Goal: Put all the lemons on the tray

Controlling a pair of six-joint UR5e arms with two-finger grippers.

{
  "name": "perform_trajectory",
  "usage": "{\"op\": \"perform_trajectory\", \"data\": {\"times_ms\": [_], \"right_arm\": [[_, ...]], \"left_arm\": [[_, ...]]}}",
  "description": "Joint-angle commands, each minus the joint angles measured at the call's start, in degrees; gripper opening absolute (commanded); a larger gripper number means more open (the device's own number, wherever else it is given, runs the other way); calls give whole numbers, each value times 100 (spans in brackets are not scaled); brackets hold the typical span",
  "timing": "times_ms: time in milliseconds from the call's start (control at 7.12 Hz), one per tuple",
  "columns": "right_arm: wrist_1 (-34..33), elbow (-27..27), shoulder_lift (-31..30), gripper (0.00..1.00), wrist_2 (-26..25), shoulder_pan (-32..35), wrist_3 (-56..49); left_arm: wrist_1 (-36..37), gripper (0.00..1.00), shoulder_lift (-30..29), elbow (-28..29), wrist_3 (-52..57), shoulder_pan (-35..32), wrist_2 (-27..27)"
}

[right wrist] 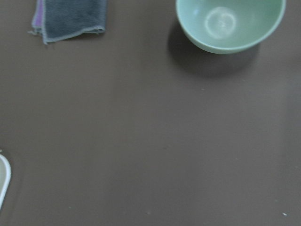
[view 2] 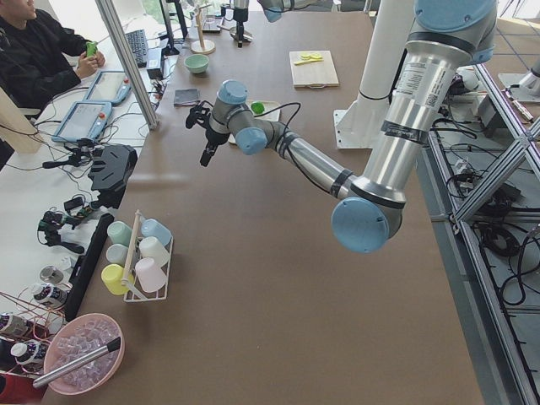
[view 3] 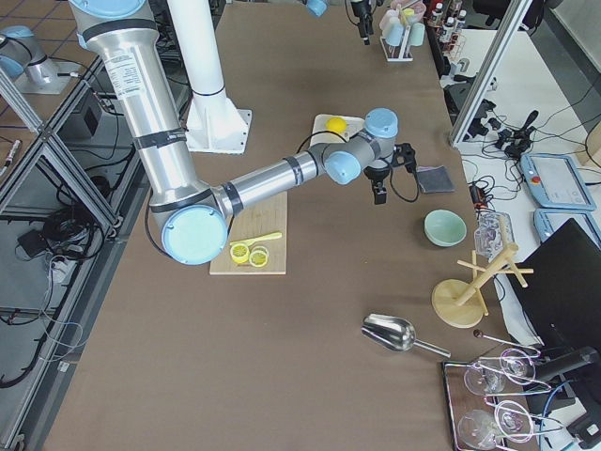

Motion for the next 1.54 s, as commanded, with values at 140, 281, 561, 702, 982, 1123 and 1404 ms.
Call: {"op": "perform_trajectory", "data": {"times_ms": [140,281,561,702,982,1123,1404], "right_arm": [[-137,118,-1383,100,-18,885,-1827],[-469,47,-1620,100,1,1316,-2611],[-1267,-50,-1895,100,306,2265,-3714],[-1542,-59,-1982,100,309,2444,-4144],[-1580,-164,-2036,100,317,2455,-4273],[-1649,-182,-2018,100,335,2455,-4272],[-1659,-182,-2001,100,326,2455,-4272]], "left_arm": [[240,98,1202,207,2478,-1722,-1270],[644,98,1334,339,3333,-2137,-1266],[1138,98,1283,726,3676,-2869,-1318],[1506,98,1283,701,3684,-2967,-1336],[1519,98,1466,683,3649,-2985,-1345],[1449,98,1641,665,3658,-2994,-1536],[1483,98,1652,639,3649,-3003,-1600]]}}
